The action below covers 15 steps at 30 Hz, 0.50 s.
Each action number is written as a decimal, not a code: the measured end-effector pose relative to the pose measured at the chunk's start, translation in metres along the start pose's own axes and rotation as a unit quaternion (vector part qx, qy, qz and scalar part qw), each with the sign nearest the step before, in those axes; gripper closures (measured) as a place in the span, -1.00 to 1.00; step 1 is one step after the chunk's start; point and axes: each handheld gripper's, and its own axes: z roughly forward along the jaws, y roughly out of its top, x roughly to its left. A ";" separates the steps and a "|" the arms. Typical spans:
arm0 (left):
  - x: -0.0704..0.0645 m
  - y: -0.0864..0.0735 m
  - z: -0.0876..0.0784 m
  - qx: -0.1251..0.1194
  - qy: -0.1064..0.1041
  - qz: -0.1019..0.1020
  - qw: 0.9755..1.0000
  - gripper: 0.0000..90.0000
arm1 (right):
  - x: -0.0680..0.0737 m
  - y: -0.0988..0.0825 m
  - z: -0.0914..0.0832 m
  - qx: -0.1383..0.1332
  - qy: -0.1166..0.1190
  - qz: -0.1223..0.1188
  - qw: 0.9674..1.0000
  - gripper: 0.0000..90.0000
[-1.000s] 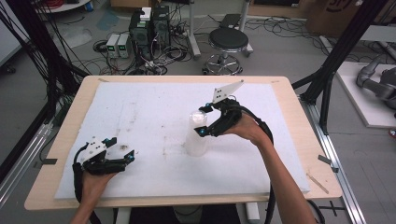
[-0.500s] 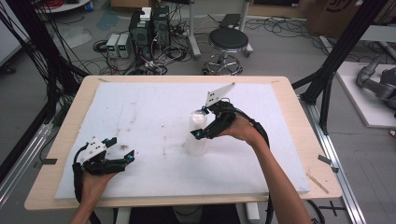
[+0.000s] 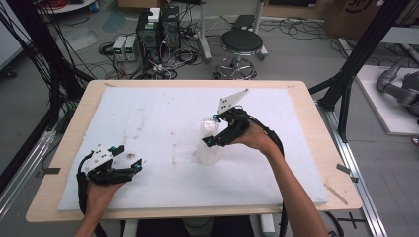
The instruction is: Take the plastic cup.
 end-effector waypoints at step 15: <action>0.000 0.000 0.000 0.003 -0.001 0.002 1.000 -0.73 | 0.003 -0.001 -0.001 0.001 0.002 -0.005 1.000 -0.29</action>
